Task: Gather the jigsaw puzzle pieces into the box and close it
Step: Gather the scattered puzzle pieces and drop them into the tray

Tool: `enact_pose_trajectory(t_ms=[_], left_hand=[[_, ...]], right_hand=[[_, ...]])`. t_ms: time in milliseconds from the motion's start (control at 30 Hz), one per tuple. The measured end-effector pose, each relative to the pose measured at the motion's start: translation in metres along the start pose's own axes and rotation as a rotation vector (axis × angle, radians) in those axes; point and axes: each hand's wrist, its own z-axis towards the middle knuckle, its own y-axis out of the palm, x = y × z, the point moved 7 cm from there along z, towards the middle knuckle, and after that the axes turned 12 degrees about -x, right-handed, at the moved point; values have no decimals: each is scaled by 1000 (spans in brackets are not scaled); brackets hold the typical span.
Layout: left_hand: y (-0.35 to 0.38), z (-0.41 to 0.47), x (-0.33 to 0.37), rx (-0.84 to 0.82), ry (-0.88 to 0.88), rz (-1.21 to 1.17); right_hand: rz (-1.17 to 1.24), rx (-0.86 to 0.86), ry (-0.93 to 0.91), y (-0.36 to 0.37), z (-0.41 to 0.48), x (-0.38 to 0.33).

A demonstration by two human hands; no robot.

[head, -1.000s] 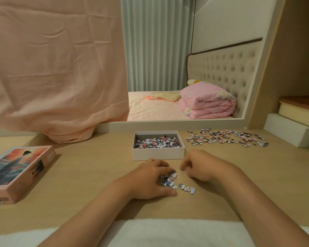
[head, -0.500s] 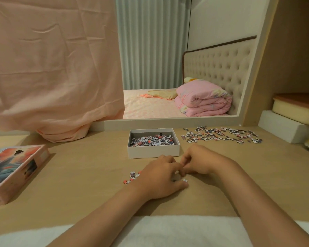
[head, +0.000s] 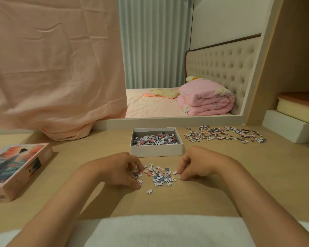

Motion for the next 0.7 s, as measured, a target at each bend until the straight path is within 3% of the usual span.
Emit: enact_pose_trajectory(t_ms=[300,500,700], left_hand=[[-7,6,15,173,178,-223],[-12,-13,-11,35,-48,-47],[-4,6,6,135,107,-123]], right_hand=[[87,294,-151,-4,14,-20],[-5,198,-109,3,16,-13],[35,266,-174,3,19,-23]])
